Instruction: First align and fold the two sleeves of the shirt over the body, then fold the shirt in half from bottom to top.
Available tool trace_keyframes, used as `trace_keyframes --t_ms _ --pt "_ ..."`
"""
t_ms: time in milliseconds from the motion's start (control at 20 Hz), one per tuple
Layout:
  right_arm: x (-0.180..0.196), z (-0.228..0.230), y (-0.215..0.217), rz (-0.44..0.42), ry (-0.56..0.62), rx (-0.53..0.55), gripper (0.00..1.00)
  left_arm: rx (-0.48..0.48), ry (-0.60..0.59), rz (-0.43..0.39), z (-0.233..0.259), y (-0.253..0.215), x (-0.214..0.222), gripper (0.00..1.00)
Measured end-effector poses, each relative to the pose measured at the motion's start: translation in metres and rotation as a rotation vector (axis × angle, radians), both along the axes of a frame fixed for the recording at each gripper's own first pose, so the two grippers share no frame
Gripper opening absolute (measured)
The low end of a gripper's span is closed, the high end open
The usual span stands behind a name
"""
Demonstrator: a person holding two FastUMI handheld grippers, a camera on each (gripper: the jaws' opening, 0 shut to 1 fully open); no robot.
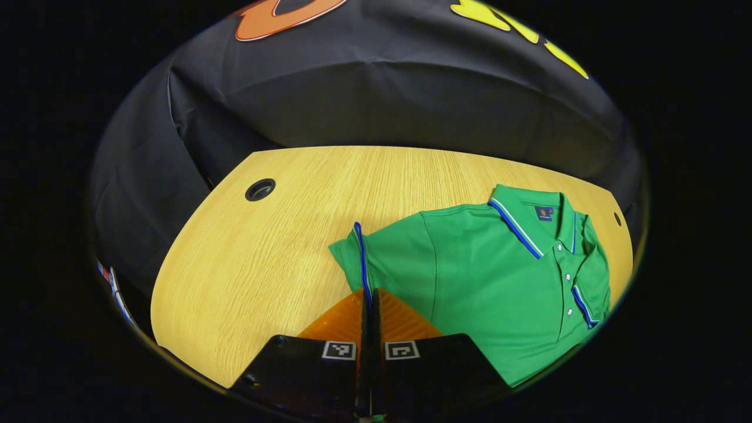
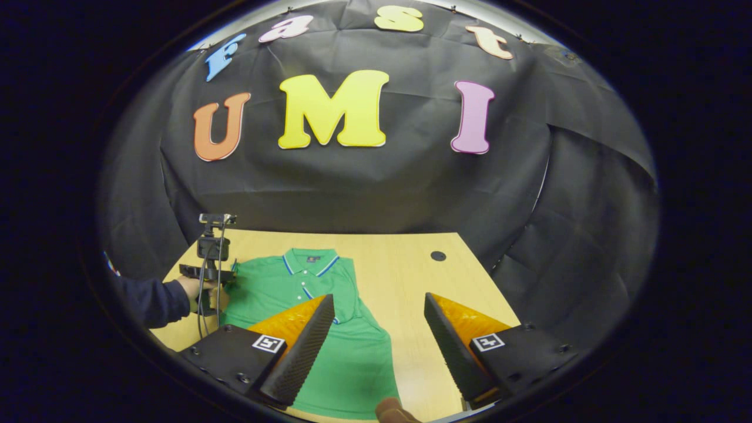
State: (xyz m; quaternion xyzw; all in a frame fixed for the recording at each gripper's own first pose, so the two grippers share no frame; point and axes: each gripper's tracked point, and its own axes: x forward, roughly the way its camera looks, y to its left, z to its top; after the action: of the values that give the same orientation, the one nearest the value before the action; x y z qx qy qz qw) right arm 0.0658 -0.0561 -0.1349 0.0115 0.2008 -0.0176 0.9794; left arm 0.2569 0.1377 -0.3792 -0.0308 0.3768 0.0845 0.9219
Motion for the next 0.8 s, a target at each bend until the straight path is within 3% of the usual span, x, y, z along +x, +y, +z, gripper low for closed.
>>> trace_keyframes --t_ms 350,800 --pt "0.006 -0.001 0.003 0.019 -0.01 0.017 0.96 0.013 -0.07 -0.04 0.037 -0.016 0.004 0.04" --pt "-0.008 -0.004 -0.01 -0.011 -0.021 0.012 0.99 0.029 -0.144 -0.174 0.075 -0.079 0.009 0.04"
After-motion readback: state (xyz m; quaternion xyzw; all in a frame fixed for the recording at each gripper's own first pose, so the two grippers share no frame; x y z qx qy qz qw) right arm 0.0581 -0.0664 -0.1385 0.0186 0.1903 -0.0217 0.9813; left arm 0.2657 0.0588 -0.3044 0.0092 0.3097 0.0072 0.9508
